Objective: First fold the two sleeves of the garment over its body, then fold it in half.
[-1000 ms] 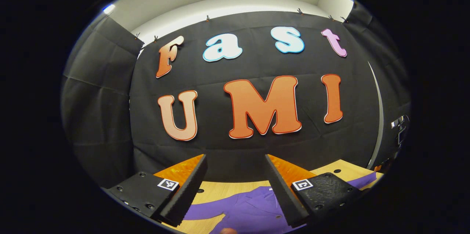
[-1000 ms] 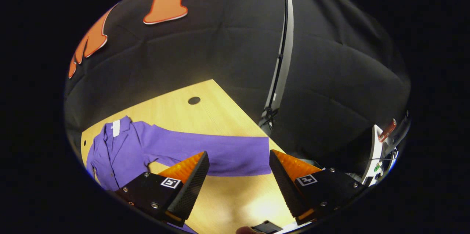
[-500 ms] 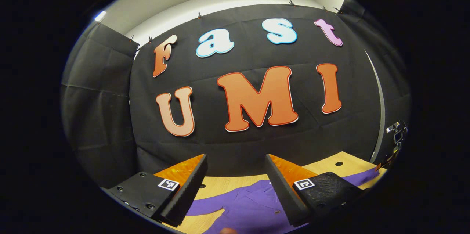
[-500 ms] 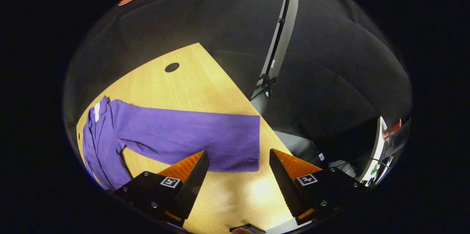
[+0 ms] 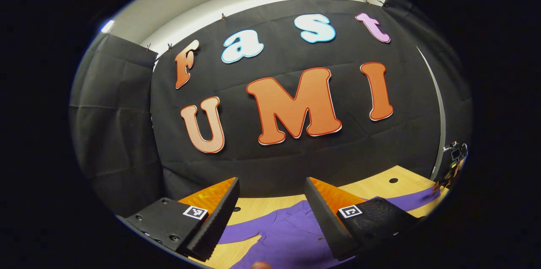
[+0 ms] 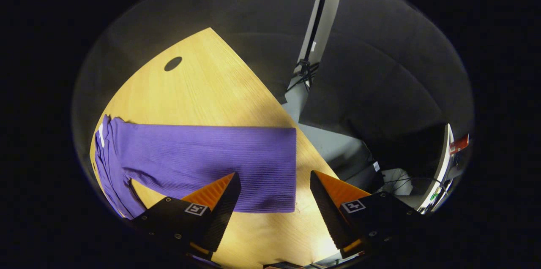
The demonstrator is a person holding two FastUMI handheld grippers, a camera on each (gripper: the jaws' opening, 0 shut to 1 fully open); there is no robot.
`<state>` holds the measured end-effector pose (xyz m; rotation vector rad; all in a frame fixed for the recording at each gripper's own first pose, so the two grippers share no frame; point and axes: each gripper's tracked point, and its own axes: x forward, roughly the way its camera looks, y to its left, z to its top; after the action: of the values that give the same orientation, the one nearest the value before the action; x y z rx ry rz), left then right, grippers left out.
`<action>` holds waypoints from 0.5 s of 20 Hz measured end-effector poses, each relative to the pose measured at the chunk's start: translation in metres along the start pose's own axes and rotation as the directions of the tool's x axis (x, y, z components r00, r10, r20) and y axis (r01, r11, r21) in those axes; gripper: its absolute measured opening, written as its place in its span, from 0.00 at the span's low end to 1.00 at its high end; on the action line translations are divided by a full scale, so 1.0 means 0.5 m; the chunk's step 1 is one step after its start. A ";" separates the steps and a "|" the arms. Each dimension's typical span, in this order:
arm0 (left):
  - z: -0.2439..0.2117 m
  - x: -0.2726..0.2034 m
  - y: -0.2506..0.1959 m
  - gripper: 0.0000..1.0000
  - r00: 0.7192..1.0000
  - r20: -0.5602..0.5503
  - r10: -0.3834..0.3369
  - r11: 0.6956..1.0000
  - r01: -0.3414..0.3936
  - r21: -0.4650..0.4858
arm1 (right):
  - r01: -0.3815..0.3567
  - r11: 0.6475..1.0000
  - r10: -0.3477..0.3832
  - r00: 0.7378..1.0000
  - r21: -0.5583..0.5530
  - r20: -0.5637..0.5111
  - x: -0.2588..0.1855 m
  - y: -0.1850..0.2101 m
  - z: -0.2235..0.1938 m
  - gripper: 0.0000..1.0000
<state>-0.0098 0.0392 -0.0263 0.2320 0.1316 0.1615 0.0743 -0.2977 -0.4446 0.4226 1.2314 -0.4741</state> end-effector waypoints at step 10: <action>-0.007 -0.008 0.001 0.97 1.000 -0.022 0.008 1.000 -0.008 0.008 | -0.011 0.997 0.018 0.997 0.082 -0.081 0.025 0.013 0.003 0.38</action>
<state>-0.0143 0.0397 -0.0290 0.2384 0.1534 0.1716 0.0826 -0.2945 -0.4556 0.5239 1.2900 -0.4998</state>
